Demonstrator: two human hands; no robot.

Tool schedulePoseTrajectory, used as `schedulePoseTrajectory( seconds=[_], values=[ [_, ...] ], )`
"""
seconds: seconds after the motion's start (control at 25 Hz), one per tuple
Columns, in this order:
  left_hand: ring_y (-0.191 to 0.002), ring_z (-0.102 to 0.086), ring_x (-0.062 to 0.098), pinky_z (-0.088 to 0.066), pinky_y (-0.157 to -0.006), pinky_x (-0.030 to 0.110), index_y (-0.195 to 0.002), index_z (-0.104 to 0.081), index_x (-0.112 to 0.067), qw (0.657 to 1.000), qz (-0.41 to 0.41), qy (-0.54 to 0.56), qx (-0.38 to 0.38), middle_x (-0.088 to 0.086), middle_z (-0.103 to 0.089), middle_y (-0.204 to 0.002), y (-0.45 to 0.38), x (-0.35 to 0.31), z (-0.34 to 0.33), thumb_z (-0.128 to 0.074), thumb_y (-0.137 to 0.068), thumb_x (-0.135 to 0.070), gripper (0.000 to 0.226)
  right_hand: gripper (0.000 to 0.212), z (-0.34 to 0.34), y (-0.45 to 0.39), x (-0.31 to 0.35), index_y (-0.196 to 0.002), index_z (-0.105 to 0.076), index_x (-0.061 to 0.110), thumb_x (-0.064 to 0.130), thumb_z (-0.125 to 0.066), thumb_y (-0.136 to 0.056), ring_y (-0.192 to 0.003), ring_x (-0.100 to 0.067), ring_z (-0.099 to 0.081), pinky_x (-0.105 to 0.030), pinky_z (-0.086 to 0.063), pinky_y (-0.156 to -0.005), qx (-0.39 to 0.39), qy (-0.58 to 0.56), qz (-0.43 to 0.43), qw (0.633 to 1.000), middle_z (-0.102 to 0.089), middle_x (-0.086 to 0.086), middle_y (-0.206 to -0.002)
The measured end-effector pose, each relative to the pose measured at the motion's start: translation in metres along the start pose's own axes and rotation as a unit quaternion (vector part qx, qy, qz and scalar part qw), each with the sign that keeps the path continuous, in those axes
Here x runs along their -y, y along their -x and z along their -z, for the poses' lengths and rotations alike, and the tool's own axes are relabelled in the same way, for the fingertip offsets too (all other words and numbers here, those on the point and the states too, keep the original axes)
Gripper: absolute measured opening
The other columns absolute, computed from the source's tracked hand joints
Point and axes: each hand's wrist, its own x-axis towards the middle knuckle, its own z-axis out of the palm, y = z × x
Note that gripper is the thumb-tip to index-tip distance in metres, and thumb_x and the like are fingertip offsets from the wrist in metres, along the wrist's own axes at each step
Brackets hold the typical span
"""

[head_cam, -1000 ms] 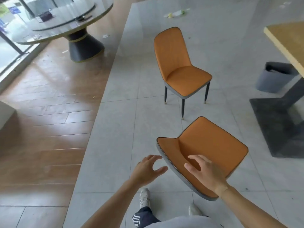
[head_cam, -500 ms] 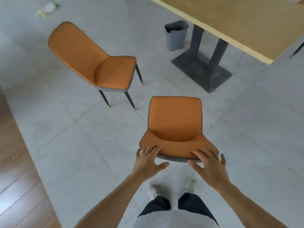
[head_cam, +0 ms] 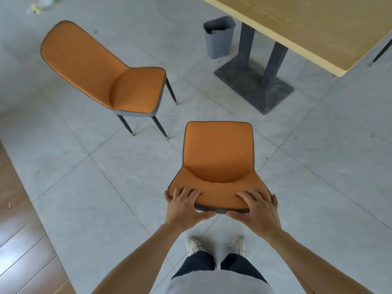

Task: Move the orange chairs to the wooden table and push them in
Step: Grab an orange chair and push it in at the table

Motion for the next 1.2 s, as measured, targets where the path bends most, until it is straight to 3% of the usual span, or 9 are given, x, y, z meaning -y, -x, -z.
schedulePoseTrajectory(
  seconds=[0.2, 0.4, 0.64, 0.8, 1.2],
  values=[
    [-0.112, -0.051, 0.024, -0.031, -0.100, 0.064, -0.114, -0.059, -0.039, 1.000, -0.005, 0.010, -0.024, -0.015, -0.058, -0.119, -0.013, 0.006, -0.002, -0.037, -0.063, -0.097, 0.080, 0.078, -0.002, -0.013, 0.002, -0.114, -0.058, 0.041, 0.097, -0.032, -0.066, -0.121, -0.020, -0.047, -0.065, -0.027, -0.104, -0.020, 0.001, 0.007, 1.000, -0.057, 0.015, -0.118],
    [-0.116, -0.047, 0.024, -0.026, -0.104, 0.065, -0.119, -0.056, -0.040, 1.000, -0.015, -0.001, 0.005, -0.014, -0.055, -0.124, -0.063, 0.015, 0.019, -0.029, -0.062, -0.098, 0.086, 0.080, 0.014, -0.056, 0.007, -0.115, -0.056, 0.041, 0.097, -0.029, -0.066, -0.121, -0.022, -0.047, -0.067, -0.029, -0.105, -0.017, 0.008, -0.008, 1.000, -0.058, 0.013, -0.120],
    [-0.111, -0.047, 0.022, -0.023, -0.103, 0.068, -0.115, -0.057, -0.041, 0.998, -0.063, -0.007, 0.008, -0.015, -0.055, -0.121, -0.139, 0.045, 0.040, -0.025, -0.062, -0.100, 0.086, 0.080, 0.023, -0.112, 0.025, -0.118, -0.058, 0.041, 0.096, -0.029, -0.067, -0.120, -0.022, -0.047, -0.058, -0.035, -0.103, -0.049, 0.005, -0.059, 0.997, -0.058, 0.014, -0.123],
    [-0.115, -0.045, 0.022, -0.020, -0.103, 0.071, -0.116, -0.055, -0.041, 0.994, -0.103, -0.016, 0.023, -0.015, -0.054, -0.122, -0.181, 0.071, 0.057, -0.023, -0.063, -0.100, 0.085, 0.082, 0.024, -0.138, 0.051, -0.118, -0.064, 0.036, 0.094, -0.031, -0.069, -0.116, -0.027, -0.053, -0.056, -0.042, -0.095, -0.098, -0.008, -0.086, 0.991, -0.062, 0.010, -0.121],
    [-0.125, -0.034, 0.017, -0.017, -0.105, 0.071, -0.121, -0.048, -0.044, 0.981, -0.170, -0.043, 0.083, -0.017, -0.047, -0.131, -0.310, 0.094, 0.100, -0.023, -0.060, -0.102, 0.087, 0.080, 0.044, -0.228, 0.072, -0.115, -0.066, 0.036, 0.093, -0.032, -0.070, -0.114, -0.025, -0.052, -0.054, -0.041, -0.095, -0.148, -0.028, -0.152, 0.977, -0.063, 0.009, -0.117]
  ],
)
